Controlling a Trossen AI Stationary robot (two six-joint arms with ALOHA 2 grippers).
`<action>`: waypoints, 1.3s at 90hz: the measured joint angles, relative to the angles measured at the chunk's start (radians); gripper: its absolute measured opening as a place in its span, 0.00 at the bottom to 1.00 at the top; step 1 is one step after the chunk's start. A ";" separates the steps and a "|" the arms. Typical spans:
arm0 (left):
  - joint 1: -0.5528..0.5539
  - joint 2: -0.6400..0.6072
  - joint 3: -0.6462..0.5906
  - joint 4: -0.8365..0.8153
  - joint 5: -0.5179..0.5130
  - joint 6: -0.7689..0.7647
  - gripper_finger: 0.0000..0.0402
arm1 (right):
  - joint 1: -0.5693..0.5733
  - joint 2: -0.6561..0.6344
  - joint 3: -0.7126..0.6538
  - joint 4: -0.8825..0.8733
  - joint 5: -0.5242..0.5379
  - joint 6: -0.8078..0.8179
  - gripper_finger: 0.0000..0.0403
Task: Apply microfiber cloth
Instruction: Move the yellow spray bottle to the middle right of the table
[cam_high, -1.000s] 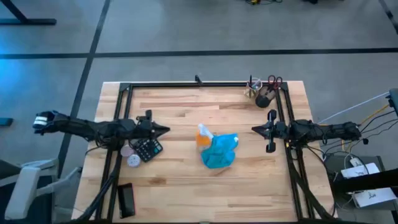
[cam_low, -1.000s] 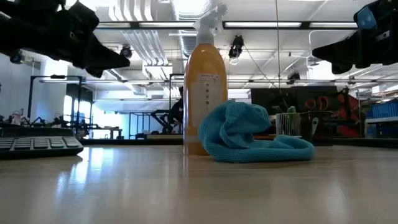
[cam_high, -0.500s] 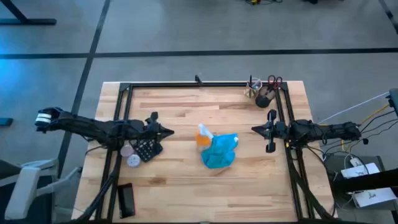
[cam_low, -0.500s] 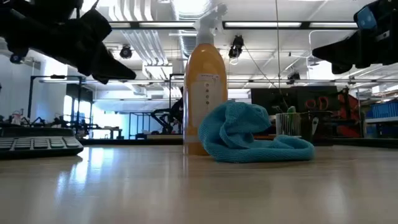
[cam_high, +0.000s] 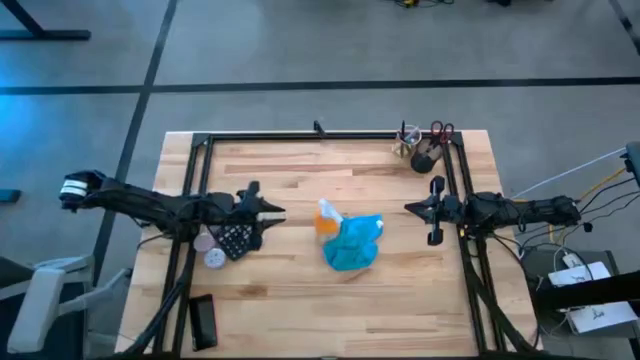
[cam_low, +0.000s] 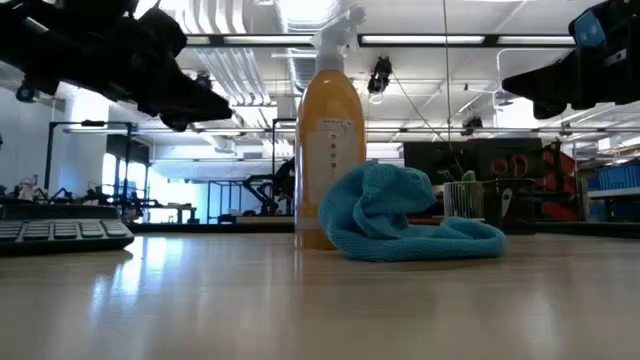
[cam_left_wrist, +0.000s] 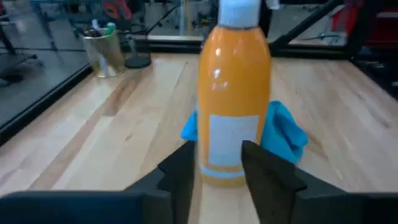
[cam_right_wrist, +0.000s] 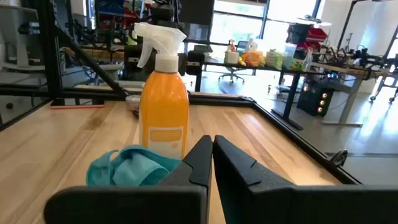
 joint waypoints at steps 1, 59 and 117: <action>0.000 0.004 0.000 0.008 0.007 0.000 0.36 | 0.000 0.000 0.000 0.000 0.000 0.000 0.00; 0.111 0.206 0.324 -0.106 0.264 0.204 0.71 | 0.000 0.000 0.000 0.000 0.000 0.000 0.00; 0.212 0.401 0.541 -0.214 0.524 0.315 0.74 | 0.000 0.000 0.000 0.000 0.000 0.000 0.00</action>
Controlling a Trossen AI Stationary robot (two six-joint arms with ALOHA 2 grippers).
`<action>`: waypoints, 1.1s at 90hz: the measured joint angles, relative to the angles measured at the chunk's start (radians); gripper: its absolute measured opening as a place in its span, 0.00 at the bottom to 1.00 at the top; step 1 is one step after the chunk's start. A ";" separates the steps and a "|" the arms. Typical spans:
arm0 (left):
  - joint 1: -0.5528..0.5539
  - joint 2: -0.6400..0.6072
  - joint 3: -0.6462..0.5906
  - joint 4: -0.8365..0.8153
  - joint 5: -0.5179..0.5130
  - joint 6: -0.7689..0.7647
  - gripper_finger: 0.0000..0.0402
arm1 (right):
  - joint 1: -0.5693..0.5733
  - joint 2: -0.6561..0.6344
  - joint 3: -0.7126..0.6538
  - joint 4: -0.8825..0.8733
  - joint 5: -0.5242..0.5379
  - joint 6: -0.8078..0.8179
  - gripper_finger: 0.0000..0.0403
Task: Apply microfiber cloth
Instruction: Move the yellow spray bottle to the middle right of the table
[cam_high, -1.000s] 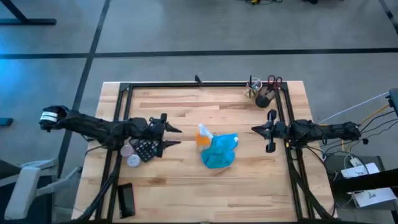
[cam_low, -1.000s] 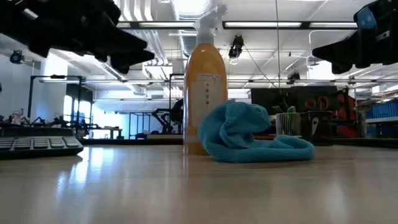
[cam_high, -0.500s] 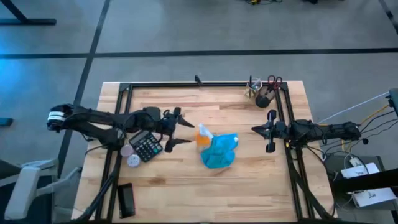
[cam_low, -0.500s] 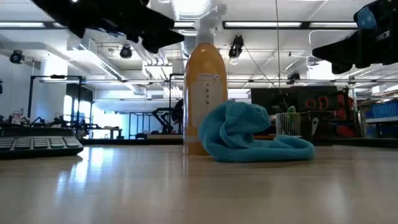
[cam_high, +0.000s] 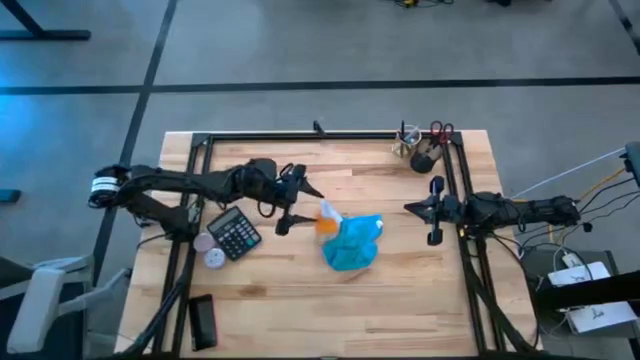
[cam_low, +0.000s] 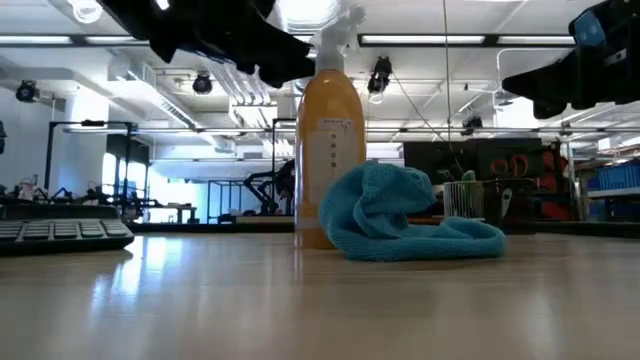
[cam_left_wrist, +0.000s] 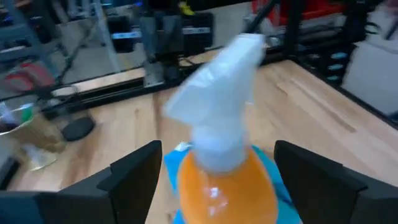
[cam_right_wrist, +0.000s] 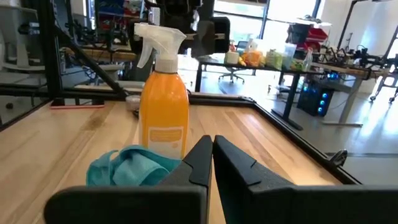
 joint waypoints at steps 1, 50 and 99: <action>0.000 0.003 0.002 0.001 0.006 0.000 0.74 | 0.000 0.000 0.000 0.000 0.000 0.000 0.00; -0.050 -0.003 0.009 -0.054 0.051 -0.057 0.67 | 0.000 0.000 0.000 0.054 -0.001 0.487 0.00; -0.074 -0.117 -0.047 -0.337 -0.090 -0.148 0.54 | 0.001 0.221 0.000 0.276 0.036 0.440 0.00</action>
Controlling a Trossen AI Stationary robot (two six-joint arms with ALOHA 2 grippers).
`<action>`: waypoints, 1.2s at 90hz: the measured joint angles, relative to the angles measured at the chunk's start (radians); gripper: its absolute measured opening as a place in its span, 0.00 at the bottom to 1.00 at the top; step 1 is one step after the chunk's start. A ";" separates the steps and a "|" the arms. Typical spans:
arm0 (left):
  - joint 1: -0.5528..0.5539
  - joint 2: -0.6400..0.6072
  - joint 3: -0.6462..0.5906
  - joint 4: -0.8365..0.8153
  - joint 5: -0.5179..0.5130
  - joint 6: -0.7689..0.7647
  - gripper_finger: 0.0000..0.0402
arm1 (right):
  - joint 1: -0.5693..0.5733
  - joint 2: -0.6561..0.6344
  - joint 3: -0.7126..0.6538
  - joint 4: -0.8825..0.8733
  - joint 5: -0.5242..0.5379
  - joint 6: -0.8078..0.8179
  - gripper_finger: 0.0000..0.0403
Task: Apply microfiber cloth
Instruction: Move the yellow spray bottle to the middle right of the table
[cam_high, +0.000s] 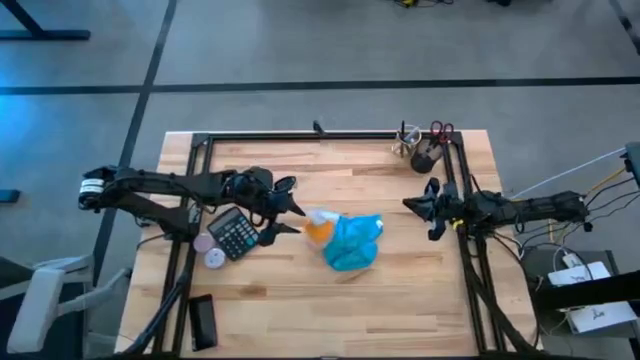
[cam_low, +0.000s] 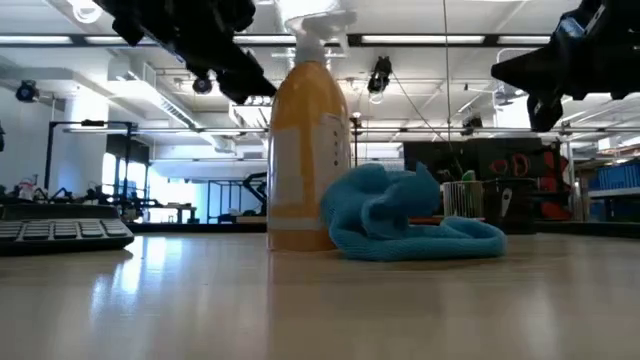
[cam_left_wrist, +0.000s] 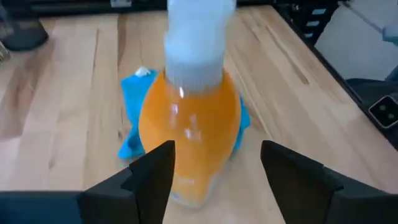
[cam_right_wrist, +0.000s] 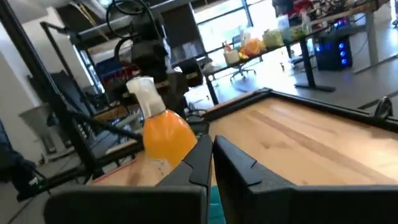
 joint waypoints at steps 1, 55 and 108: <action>-0.001 0.003 -0.006 0.016 0.000 -0.001 0.54 | 0.000 0.012 0.000 0.007 0.000 -0.003 0.00; -0.071 0.375 -0.129 0.494 -0.016 -0.129 0.39 | 0.000 0.441 0.017 0.119 0.067 0.013 0.00; -0.167 0.680 0.216 0.455 0.134 -0.199 0.28 | -0.001 0.558 0.430 -0.579 0.076 -0.230 0.00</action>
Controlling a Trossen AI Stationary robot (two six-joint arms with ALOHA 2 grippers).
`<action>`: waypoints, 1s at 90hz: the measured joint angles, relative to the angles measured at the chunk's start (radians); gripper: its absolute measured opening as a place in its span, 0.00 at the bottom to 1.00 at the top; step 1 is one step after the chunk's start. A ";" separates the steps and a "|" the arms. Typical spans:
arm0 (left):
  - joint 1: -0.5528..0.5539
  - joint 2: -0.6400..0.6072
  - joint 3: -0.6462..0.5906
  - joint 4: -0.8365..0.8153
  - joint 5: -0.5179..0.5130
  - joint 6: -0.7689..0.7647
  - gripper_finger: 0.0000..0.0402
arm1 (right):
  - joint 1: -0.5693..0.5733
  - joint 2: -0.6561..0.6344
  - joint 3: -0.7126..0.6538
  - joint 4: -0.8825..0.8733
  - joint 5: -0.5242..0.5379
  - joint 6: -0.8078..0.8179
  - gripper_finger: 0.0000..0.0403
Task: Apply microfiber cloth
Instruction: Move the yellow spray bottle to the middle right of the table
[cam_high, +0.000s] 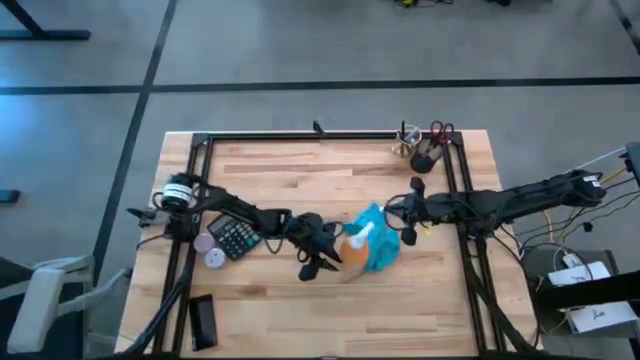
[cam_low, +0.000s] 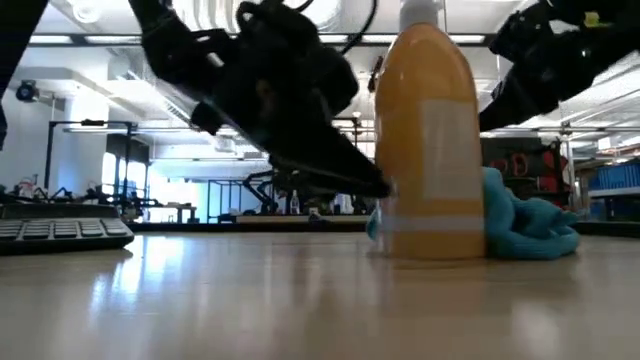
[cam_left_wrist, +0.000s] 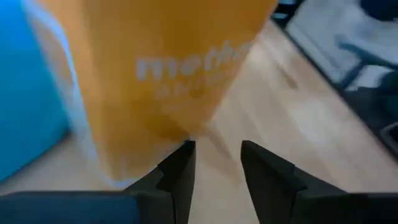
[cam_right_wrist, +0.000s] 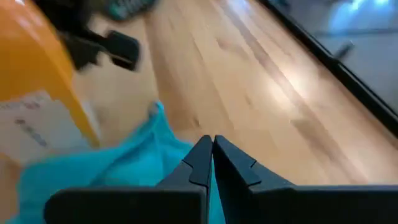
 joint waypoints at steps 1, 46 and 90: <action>0.000 -0.003 0.006 -0.022 0.001 0.001 0.28 | 0.000 0.000 0.013 -0.023 0.000 -0.001 0.00; 0.009 -0.178 0.014 -0.246 -0.417 0.161 0.25 | 0.034 0.024 0.072 -0.236 -0.120 0.146 0.00; -0.061 -0.105 -0.025 -0.134 -0.250 -0.001 0.30 | 0.082 0.095 0.070 -0.239 -0.122 0.165 0.00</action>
